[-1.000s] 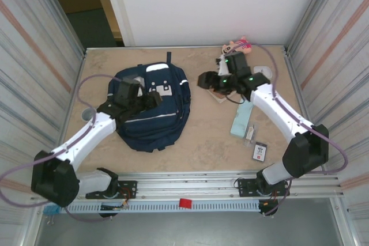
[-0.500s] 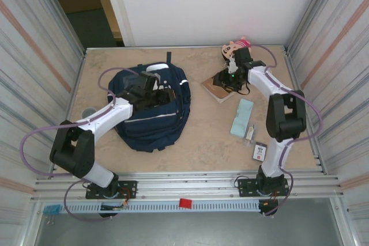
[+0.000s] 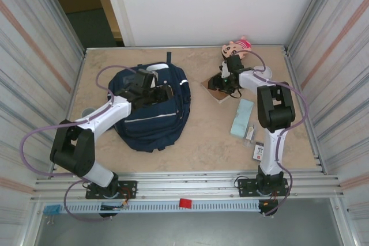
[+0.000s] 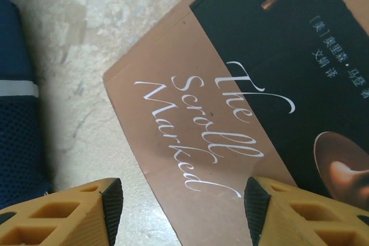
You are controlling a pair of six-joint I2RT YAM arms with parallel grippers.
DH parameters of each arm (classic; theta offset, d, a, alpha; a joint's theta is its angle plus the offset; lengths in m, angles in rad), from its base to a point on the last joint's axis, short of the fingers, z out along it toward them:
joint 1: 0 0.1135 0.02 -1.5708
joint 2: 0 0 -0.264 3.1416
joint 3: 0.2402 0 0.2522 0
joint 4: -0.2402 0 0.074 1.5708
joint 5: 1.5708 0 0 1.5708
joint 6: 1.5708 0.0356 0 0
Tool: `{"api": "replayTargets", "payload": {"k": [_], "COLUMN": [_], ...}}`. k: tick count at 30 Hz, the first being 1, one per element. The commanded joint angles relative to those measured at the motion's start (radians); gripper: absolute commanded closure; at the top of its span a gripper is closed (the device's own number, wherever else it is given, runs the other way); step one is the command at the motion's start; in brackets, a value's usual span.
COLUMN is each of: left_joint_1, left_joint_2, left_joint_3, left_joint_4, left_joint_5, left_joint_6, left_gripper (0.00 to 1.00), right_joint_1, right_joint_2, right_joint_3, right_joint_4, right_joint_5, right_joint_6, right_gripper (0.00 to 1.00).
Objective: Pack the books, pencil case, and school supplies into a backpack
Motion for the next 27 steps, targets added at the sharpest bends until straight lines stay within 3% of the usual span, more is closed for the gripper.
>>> {"api": "replayTargets", "payload": {"k": [1,11,17,24,27], "left_joint_1": [0.001,-0.018,-0.050,-0.116,-0.155], "left_joint_2": [-0.005,-0.029,-0.018,0.043,0.097], "left_joint_3": [-0.003,-0.041,-0.051,-0.006,0.041], "left_joint_4": [0.010,0.016,0.057,0.092,0.110], "left_joint_5": [0.000,0.007,0.070,0.110,0.115], "left_joint_6": [0.007,0.004,-0.010,-0.022,-0.020], "left_gripper": [0.37,0.38,0.40,0.41,0.42], "right_joint_1": [0.040,0.170,0.250,0.251,0.197], "right_joint_2": [-0.039,-0.347,-0.524,-0.731,-0.803], "right_joint_3": [-0.173,-0.483,-0.569,-0.628,-0.606], "right_joint_4": [-0.056,-0.052,-0.136,-0.228,-0.230], "right_joint_5": [-0.008,-0.004,0.079,0.080,0.046], "right_joint_6": [0.001,0.099,0.185,0.233,0.277], "right_gripper": [0.41,0.41,0.41,0.40,0.38]}}
